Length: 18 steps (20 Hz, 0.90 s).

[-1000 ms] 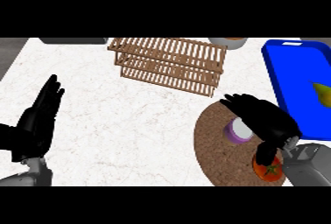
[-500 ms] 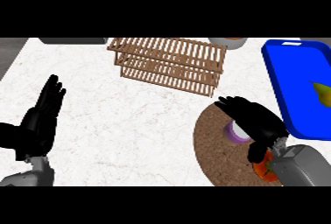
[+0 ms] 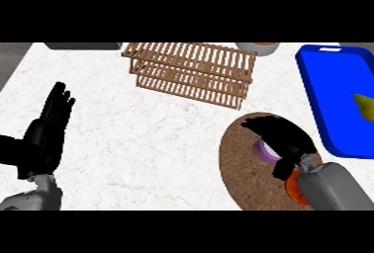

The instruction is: Pick the can from the placemat and place it in the tiered shelf

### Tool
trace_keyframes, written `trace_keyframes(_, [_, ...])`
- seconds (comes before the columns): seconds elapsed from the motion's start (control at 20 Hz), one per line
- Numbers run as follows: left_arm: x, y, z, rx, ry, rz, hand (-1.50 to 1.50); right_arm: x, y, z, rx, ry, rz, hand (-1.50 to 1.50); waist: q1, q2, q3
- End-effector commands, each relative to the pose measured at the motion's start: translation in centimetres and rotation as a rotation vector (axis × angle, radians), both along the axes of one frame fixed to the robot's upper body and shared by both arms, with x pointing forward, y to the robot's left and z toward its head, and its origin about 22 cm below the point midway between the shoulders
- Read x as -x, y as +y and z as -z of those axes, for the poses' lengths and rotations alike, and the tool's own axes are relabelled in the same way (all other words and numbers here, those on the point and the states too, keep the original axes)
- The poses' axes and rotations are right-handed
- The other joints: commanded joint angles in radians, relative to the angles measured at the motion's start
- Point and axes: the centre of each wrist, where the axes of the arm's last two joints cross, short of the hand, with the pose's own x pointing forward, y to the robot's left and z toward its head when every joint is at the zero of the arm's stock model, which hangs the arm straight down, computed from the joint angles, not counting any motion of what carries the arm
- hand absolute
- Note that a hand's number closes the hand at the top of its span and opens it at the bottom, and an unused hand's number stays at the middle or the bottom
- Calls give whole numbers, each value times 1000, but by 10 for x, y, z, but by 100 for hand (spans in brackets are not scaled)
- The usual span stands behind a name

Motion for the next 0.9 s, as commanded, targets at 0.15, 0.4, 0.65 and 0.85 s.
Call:
trace_keyframes(0.15, [10,13,6,-15,-3,-2,0,-18,6,18,57,-30,-94,150,7,1,0])
trace_keyframes(0.4, [12,3,-8,-3,7,-5,0,-11,-9,5,45,-153,-134,150,1,0,0])
trace_keyframes(0.65, [2,-4,2,10,5,-5,0,6,100,19,-37,-111,212,150,-9,-3,-2])
trace_keyframes(0.85, [4,-7,2,-3,-1,8,0,6,99,20,-37,-97,511,150,26,2,0])
